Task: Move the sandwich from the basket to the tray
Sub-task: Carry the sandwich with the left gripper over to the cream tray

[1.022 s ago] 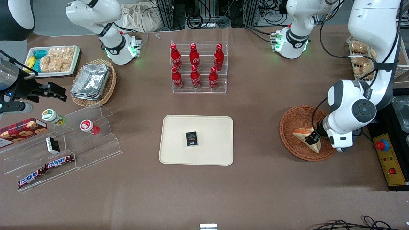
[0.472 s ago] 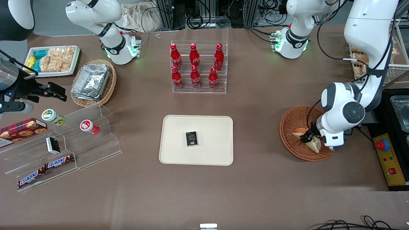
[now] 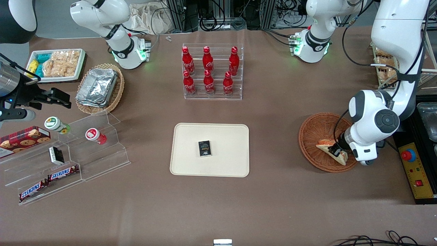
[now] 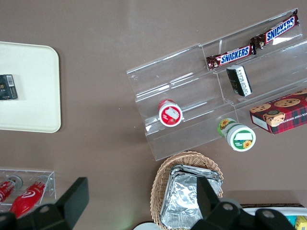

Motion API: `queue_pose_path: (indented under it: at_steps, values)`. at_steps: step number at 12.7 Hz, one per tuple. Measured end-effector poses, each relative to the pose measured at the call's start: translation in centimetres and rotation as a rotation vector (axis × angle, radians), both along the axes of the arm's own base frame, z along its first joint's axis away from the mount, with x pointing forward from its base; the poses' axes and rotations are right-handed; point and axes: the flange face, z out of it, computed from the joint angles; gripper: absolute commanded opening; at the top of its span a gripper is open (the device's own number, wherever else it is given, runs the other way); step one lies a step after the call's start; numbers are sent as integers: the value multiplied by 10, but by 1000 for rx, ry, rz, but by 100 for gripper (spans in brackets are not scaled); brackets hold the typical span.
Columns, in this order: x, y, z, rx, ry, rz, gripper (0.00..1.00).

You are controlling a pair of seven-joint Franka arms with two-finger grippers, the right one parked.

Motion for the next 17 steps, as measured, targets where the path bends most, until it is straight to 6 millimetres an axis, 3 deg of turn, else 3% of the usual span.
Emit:
queue_pose_path:
  at_steps: [2,4,6,7,9,11,13,15,17]
  values:
    - [12,-7,39,9,24,-7,0]
    - [26,-35,109,11,61,-42,0]
    - [33,-79,184,-5,61,-118,0]
    - [33,-105,210,-23,36,-193,0]
    - [26,-167,233,-62,-1,-342,0]
    - [8,-236,222,-81,16,-471,0]
    - [-11,-311,181,-76,31,-602,0]
    - [-23,-376,108,-21,13,-735,0]
    - [-27,-408,30,-33,25,-795,0]
